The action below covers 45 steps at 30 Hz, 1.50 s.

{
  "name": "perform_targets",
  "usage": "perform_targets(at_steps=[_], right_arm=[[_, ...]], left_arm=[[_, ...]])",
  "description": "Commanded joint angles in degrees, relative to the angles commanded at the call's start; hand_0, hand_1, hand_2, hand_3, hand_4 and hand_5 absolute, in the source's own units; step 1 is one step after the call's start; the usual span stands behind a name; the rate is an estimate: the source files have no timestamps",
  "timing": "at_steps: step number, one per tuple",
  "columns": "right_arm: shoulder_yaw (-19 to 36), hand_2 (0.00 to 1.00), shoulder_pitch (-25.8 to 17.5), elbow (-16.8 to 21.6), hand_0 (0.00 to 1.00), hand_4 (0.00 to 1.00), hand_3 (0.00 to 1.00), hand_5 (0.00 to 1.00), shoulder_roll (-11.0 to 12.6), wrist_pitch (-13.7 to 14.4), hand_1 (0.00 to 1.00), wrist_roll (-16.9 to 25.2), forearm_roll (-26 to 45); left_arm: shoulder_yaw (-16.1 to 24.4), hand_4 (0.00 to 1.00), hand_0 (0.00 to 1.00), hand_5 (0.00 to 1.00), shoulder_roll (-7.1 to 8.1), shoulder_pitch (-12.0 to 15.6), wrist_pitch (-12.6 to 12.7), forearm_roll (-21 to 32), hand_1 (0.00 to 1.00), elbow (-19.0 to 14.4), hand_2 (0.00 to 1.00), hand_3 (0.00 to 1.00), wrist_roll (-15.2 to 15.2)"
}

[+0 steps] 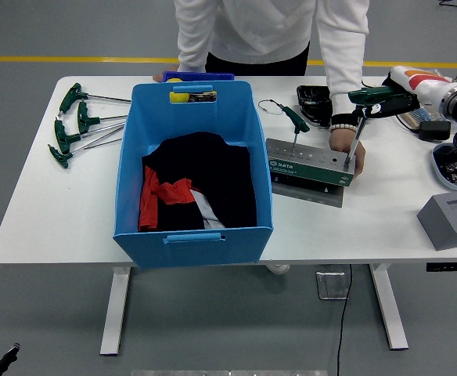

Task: Lift tool from toolbox,place it in box,lift tool from toolbox,place it in box

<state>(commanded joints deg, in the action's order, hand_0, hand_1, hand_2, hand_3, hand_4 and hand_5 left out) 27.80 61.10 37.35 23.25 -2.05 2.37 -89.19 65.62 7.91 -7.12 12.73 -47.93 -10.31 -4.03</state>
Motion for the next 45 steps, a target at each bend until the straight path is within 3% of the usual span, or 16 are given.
perform_targets(at_steps=[8,31,40,45], right_arm=[[0.82,0.014,0.29,2.27,0.039,0.998,0.002,0.747,1.63,0.65,0.002,-0.69,-0.69],[8.88,0.016,0.44,15.61,0.035,0.891,0.002,0.715,8.2,1.28,0.002,-3.79,-0.76],[14.99,0.016,-1.4,25.15,0.035,0.869,0.002,0.712,8.78,5.04,0.002,-2.5,-4.61],[17.69,0.018,-3.01,33.66,0.035,0.864,0.003,0.713,8.44,7.35,0.002,-1.73,-5.68]], left_arm=[[0.48,0.69,0.86,0.674,-0.09,0.46,-0.01,-0.27,0.883,0.0,0.886,0.687,-0.02],[1.63,0.691,0.861,0.674,-0.24,1.86,-0.09,-1.52,0.882,0.0,0.886,0.688,0.12],[1.58,0.691,0.86,0.674,0.32,2.36,0.07,-1.93,0.882,0.0,0.886,0.687,0.44],[1.54,0.691,0.86,0.674,0.28,2.24,0.0,-1.99,0.882,0.0,0.885,0.687,0.38]])
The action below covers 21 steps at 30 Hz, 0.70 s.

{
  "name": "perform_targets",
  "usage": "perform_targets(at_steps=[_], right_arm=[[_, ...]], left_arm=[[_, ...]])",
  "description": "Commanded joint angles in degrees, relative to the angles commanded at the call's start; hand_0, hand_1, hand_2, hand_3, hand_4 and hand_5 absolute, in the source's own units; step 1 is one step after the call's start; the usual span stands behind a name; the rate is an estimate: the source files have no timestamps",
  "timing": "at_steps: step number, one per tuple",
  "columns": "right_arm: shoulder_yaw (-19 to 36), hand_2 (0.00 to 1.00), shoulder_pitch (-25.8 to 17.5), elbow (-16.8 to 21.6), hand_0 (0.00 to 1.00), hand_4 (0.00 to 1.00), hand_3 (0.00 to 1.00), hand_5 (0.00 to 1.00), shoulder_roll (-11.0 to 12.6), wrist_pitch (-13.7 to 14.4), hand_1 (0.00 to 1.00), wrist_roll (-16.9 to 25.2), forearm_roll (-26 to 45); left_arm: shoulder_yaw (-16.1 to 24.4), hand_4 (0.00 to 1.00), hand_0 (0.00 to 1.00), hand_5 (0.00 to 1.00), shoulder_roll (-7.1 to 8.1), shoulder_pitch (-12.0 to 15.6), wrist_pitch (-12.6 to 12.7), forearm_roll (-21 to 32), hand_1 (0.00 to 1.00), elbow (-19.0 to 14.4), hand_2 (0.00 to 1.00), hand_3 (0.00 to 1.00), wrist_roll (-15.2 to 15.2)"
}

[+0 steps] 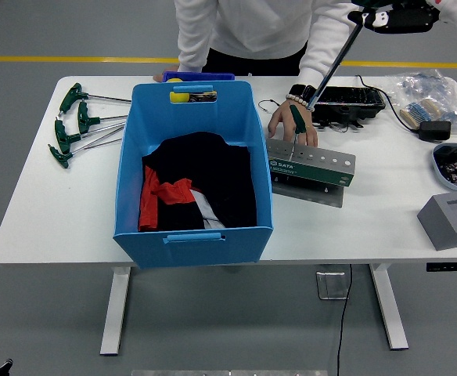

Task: Lift tool from toolbox,place it in box,lift tool from toolbox,place it in box

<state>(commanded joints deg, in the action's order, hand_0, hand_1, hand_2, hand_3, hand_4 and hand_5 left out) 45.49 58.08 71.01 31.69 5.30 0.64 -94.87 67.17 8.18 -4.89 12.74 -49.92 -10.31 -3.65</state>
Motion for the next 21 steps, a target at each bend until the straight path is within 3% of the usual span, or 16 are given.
perform_targets(at_steps=[5,12,18,21], right_arm=[[-0.82,0.018,-0.21,4.86,0.035,0.864,0.003,0.713,-0.58,0.74,0.002,-0.02,-1.01],[-5.58,0.018,2.05,10.38,0.038,0.863,0.003,0.71,-3.85,0.64,0.002,-1.24,-3.97],[-11.46,0.018,4.71,11.8,0.039,0.861,0.005,0.709,-7.33,0.34,0.002,-1.86,-6.12],[-15.12,0.019,5.93,10.55,0.039,0.854,0.005,0.703,-9.72,0.49,0.002,-1.9,-6.89]], left_arm=[[-0.23,0.691,0.86,0.674,-0.13,0.02,-0.01,0.13,0.882,0.0,0.885,0.687,0.02],[-0.18,0.691,0.86,0.674,-0.09,-0.08,-0.01,-0.05,0.882,0.0,0.885,0.687,0.04],[-0.13,0.691,0.86,0.674,-0.04,-0.35,-0.05,-0.19,0.882,0.0,0.885,0.685,0.03],[-0.15,0.691,0.86,0.675,-0.11,-0.45,-0.04,-0.12,0.882,0.0,0.885,0.687,0.02]])
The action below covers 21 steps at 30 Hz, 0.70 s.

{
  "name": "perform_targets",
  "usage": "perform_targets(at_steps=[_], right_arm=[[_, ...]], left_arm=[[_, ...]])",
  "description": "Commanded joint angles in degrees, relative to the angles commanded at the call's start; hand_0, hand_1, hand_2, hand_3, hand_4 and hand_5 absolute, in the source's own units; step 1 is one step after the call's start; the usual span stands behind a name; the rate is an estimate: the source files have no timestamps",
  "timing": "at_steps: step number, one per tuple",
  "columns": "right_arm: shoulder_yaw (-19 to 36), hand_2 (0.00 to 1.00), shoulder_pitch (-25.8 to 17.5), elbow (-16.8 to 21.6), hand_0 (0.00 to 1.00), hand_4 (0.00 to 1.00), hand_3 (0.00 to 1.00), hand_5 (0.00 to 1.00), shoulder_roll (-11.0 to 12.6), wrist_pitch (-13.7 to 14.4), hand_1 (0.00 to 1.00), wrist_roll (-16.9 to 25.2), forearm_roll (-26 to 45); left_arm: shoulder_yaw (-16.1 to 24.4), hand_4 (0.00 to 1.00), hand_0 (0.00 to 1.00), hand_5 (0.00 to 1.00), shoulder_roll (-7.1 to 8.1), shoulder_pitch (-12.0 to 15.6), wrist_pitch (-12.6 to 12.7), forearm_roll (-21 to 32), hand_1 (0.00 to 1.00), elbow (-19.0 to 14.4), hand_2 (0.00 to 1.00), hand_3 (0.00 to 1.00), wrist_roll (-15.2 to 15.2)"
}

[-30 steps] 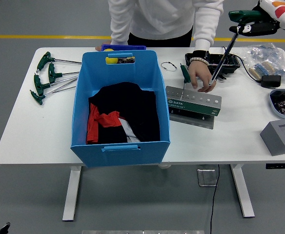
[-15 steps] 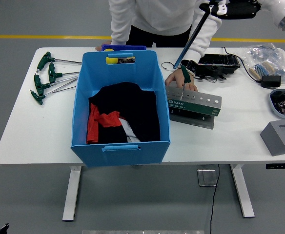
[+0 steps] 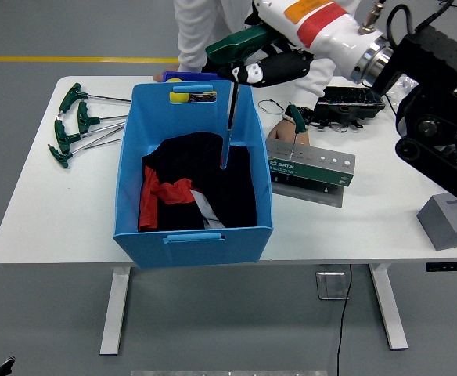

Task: Lift tool from toolbox,place it in box,lift tool from toolbox,place it in box

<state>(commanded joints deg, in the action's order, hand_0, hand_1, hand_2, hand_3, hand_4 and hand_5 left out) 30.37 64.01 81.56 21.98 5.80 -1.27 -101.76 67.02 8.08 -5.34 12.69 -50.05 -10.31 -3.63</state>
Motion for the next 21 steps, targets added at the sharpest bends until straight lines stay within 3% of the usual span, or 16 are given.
perform_targets(at_steps=[12,15,16,21], right_arm=[[-12.04,0.064,3.02,-9.37,0.078,0.838,0.045,0.682,-5.34,0.94,0.009,0.02,2.78],[-14.12,0.064,3.46,-11.77,0.078,0.838,0.045,0.682,-6.18,0.1,0.009,-0.41,4.1],[-14.62,0.142,3.57,-12.31,0.129,0.856,0.127,0.684,-6.36,-0.12,0.067,-0.46,4.24],[-17.53,0.142,4.31,-15.04,0.129,0.856,0.127,0.684,-7.29,-2.49,0.067,-0.86,5.59]], left_arm=[[-0.31,0.691,0.86,0.674,0.22,-0.19,0.05,-0.07,0.882,0.0,0.885,0.687,0.1],[-0.17,0.691,0.86,0.674,0.3,-0.33,0.01,-0.25,0.882,0.0,0.885,0.687,0.05],[-0.17,0.691,0.86,0.673,0.3,-0.36,-0.01,-0.25,0.882,0.0,0.885,0.687,0.03],[-0.26,0.691,0.86,0.673,0.25,-0.5,-0.1,-0.28,0.882,0.0,0.885,0.687,0.03]])
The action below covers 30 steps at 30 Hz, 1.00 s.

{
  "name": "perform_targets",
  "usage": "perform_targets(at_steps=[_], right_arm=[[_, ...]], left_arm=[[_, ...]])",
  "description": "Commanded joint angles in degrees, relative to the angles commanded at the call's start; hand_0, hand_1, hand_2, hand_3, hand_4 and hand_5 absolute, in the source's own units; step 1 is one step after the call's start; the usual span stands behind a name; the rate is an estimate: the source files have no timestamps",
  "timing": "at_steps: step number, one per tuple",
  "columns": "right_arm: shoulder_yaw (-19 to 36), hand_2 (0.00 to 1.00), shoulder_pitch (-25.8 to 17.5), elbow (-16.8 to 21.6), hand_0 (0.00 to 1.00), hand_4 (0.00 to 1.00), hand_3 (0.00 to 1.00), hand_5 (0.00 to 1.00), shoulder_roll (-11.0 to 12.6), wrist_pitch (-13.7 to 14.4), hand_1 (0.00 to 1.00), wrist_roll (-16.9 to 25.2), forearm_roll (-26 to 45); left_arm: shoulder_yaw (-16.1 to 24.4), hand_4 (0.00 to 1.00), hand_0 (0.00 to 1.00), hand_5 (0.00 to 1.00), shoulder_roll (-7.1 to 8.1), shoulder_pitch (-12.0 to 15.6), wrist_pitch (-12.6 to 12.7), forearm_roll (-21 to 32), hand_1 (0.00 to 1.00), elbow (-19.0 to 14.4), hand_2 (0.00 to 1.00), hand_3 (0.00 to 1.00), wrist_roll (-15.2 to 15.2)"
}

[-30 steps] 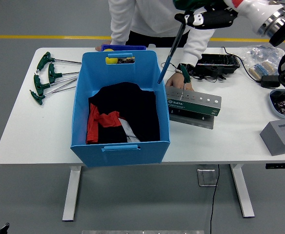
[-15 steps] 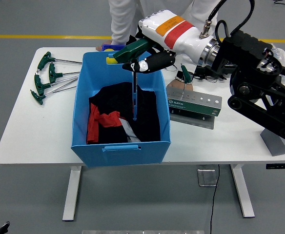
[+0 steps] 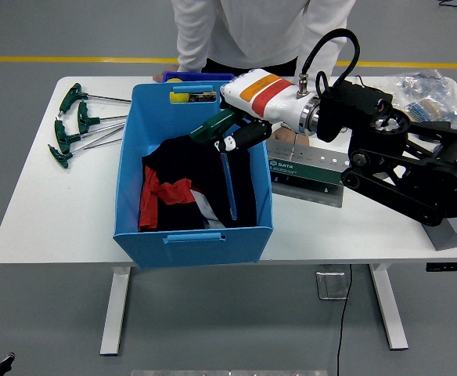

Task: Lift tool from toolbox,place it in box,lift tool from toolbox,place it in box

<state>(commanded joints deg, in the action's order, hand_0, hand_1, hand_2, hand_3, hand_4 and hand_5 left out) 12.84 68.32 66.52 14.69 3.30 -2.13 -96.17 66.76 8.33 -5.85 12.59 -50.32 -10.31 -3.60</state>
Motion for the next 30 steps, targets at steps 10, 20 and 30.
perform_targets(at_steps=[10,20,30], right_arm=[[-2.81,0.336,1.97,-4.78,0.217,0.917,0.383,0.708,-1.86,-13.41,0.242,-2.3,4.74],[-2.39,0.579,3.62,-7.42,0.467,0.922,0.491,0.716,-3.4,-14.98,0.544,-1.54,5.77],[-1.92,0.593,3.92,-7.9,0.496,0.931,0.493,0.724,-4.49,-14.65,0.56,-0.72,5.48]], left_arm=[[0.16,0.691,0.86,0.674,0.37,-0.21,0.06,-0.2,0.882,0.0,0.885,0.687,-0.1],[-0.2,0.69,0.86,0.673,0.43,-0.65,0.09,-0.12,0.88,0.0,0.884,0.686,0.04],[0.01,0.69,0.861,0.673,0.16,-0.88,0.07,-0.61,0.88,0.0,0.885,0.687,0.18]])
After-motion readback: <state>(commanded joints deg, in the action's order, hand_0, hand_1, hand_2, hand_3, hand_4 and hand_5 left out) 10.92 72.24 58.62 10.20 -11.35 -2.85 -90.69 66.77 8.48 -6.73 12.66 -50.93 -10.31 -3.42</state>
